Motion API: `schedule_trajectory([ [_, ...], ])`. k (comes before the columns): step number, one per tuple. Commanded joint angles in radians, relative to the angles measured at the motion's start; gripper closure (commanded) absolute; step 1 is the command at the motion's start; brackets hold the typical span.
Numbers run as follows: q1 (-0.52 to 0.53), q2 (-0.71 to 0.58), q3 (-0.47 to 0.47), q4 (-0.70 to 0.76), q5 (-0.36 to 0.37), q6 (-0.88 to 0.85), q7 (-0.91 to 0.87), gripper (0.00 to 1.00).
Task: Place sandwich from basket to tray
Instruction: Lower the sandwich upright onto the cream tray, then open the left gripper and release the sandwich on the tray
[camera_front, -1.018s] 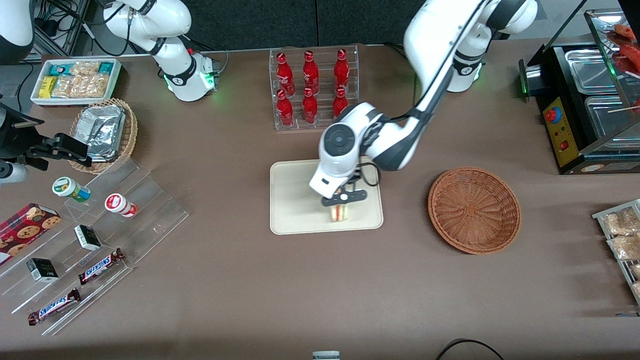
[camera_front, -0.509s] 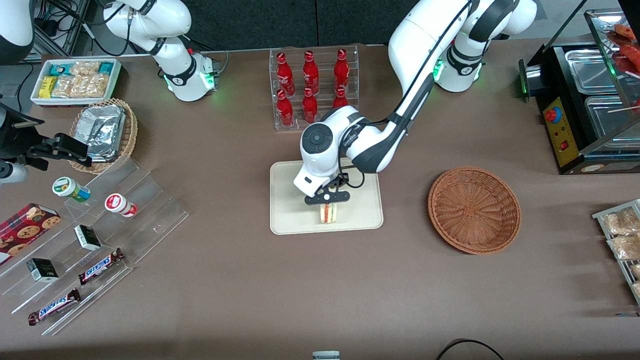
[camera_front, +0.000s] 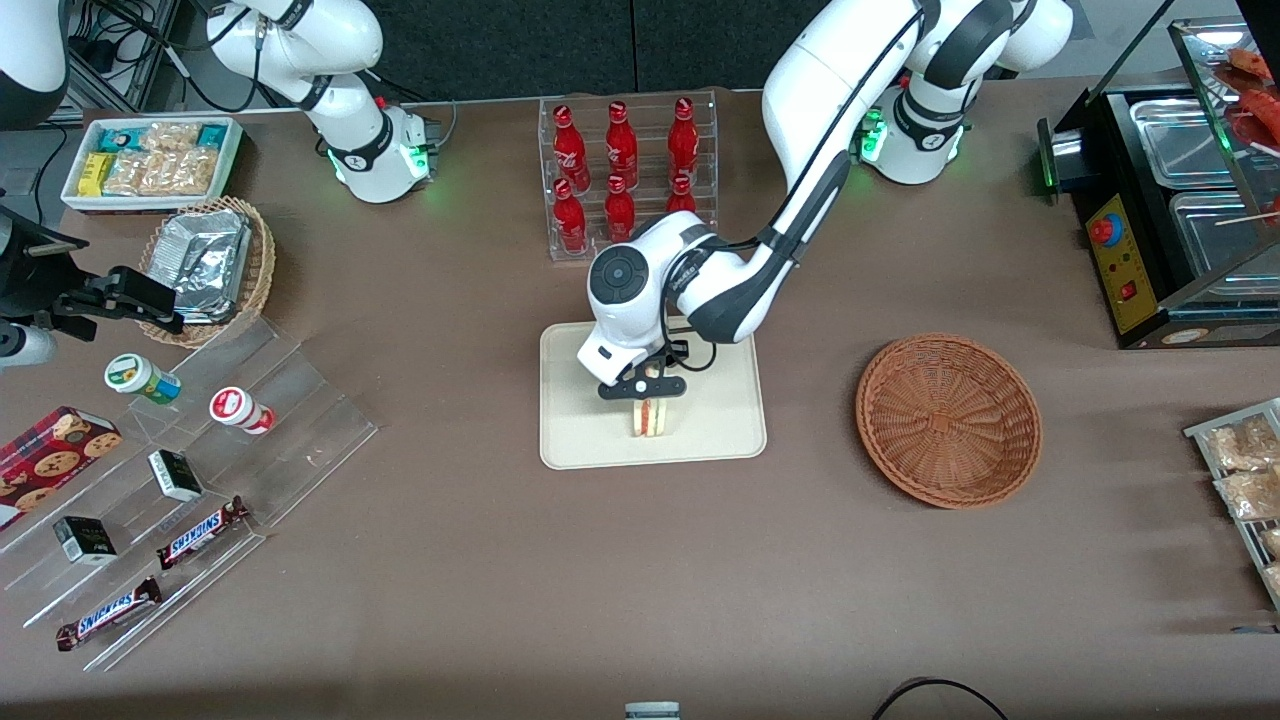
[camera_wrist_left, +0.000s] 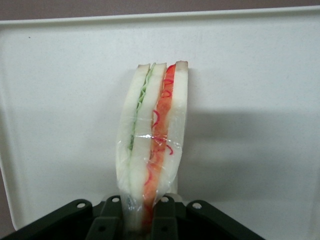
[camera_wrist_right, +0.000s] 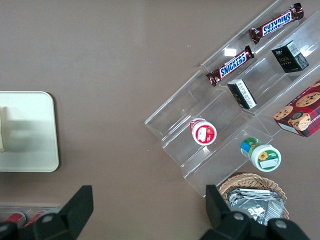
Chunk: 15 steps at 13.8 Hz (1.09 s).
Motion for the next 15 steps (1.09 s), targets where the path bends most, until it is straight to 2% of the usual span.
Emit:
schedule_trajectory([
  [1,-0.021,0.02,0.012,0.029,0.024,-0.025,-0.005,1.0],
  [2,-0.021,0.022,0.012,0.029,0.021,-0.023,-0.007,0.71],
  [3,-0.019,0.023,0.012,0.03,0.017,-0.023,-0.007,0.01],
  [10,-0.005,-0.056,0.018,0.032,0.008,-0.075,-0.041,0.0],
  [15,0.128,-0.159,0.016,0.023,-0.015,-0.176,-0.041,0.0],
])
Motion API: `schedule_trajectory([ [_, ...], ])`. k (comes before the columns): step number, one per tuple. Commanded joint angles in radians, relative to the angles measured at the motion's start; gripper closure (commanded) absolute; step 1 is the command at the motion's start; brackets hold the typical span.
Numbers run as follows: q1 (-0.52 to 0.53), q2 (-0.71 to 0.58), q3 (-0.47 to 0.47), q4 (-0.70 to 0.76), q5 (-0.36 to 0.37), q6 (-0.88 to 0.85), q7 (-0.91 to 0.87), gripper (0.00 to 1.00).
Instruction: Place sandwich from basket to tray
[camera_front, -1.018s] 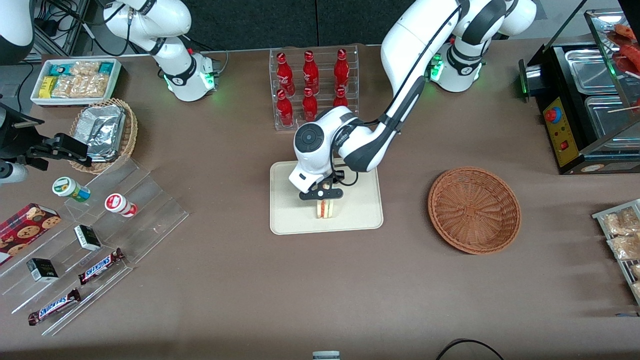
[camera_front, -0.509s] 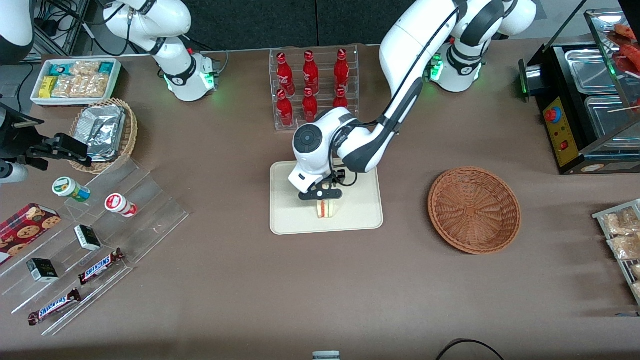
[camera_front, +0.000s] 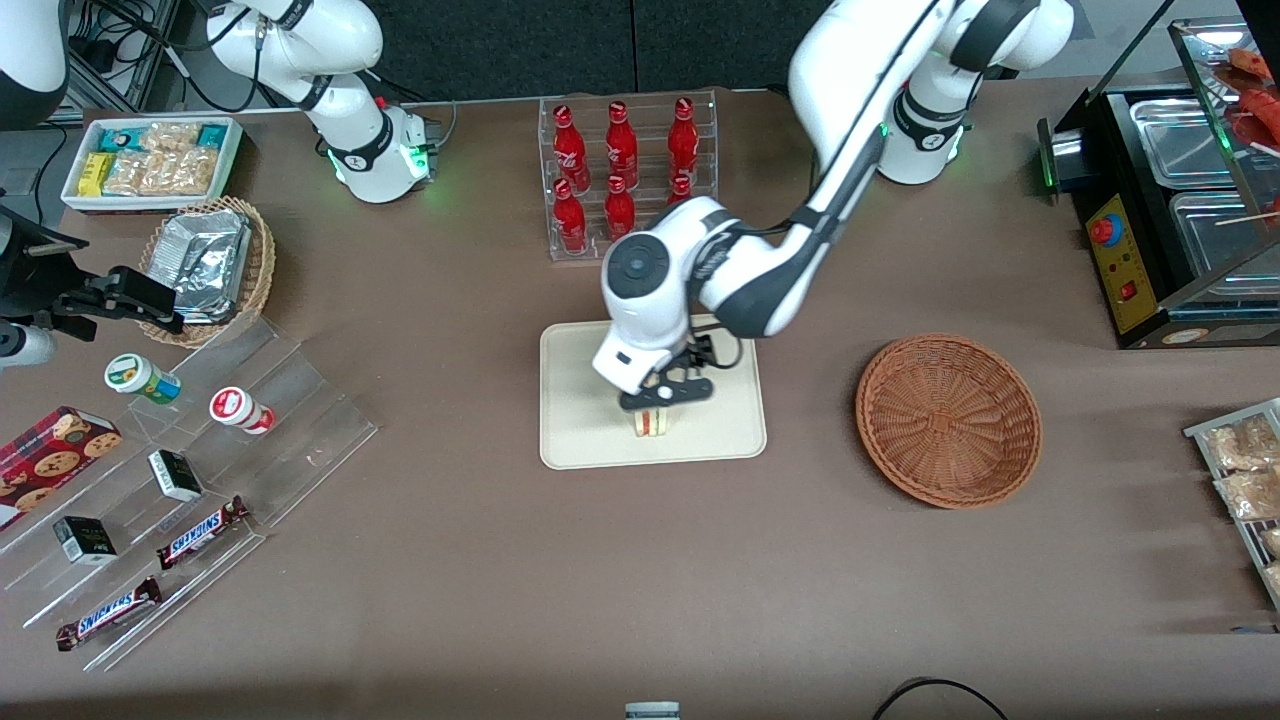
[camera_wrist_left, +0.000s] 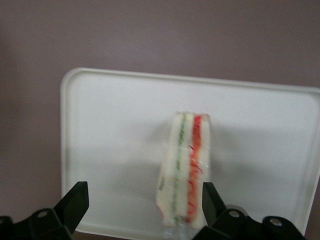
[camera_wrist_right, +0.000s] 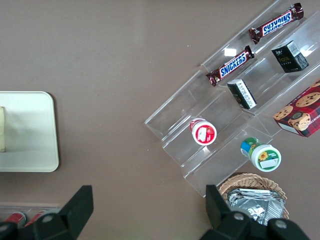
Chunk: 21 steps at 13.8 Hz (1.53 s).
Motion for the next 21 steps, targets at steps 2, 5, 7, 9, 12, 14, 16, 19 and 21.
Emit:
schedule_trajectory([
  [2,0.114,-0.078,-0.006,-0.02,-0.025,-0.085,0.032,0.0],
  [5,0.196,-0.111,-0.006,-0.024,-0.045,-0.13,0.106,0.0],
  [7,0.25,-0.14,-0.006,-0.024,-0.048,-0.183,0.14,0.0],
  [9,0.287,-0.187,-0.006,-0.056,-0.054,-0.194,0.201,0.0],
  [12,0.374,-0.291,-0.009,-0.147,-0.103,-0.205,0.376,0.0],
  [14,0.417,-0.348,-0.012,-0.168,-0.1,-0.281,0.422,0.0],
  [16,0.473,-0.394,-0.029,-0.167,-0.1,-0.367,0.558,0.0],
  [19,0.588,-0.477,-0.052,-0.167,-0.105,-0.459,0.723,0.0],
  [21,0.655,-0.528,-0.064,-0.166,-0.125,-0.515,0.752,0.0],
])
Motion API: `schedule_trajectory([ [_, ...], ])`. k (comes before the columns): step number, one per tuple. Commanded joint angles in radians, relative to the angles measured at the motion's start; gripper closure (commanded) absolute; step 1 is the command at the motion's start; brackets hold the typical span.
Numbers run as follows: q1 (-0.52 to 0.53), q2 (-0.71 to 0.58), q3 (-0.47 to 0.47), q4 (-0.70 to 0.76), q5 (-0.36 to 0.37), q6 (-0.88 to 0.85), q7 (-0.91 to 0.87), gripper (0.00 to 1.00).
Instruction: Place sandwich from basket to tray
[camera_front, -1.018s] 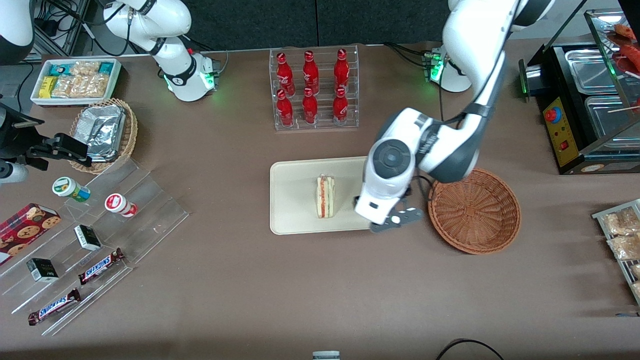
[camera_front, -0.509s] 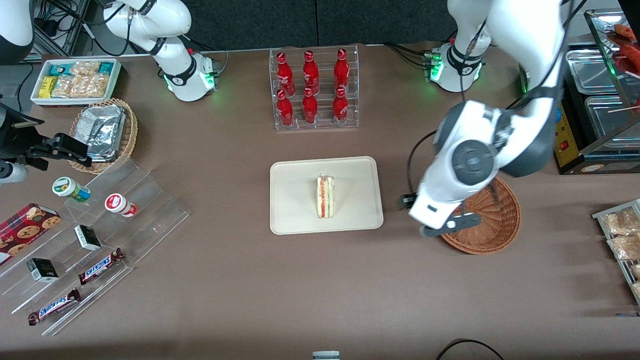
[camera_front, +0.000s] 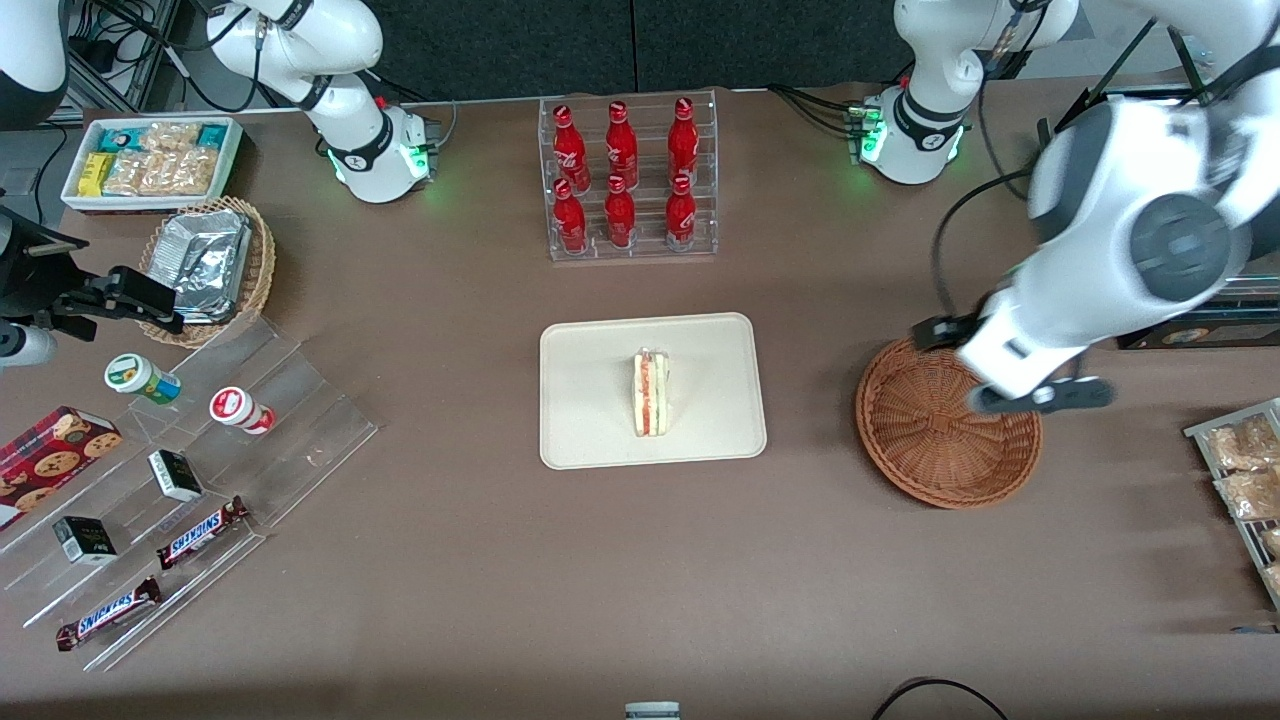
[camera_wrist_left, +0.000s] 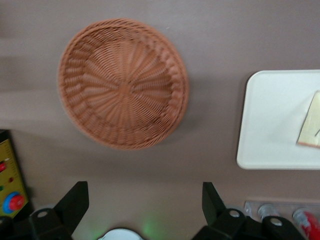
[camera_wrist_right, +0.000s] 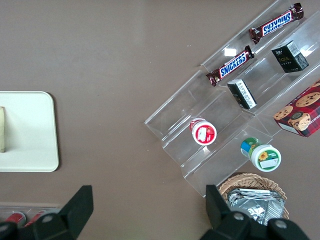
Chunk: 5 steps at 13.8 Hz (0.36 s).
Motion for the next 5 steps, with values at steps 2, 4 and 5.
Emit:
schedule_trajectory([
  [2,0.114,-0.122,-0.03,-0.035,-0.028,-0.1,0.105,0.0],
  [4,0.137,-0.16,-0.024,-0.033,-0.028,-0.147,0.159,0.0],
  [5,0.137,-0.173,-0.016,-0.033,-0.023,-0.161,0.168,0.0],
])
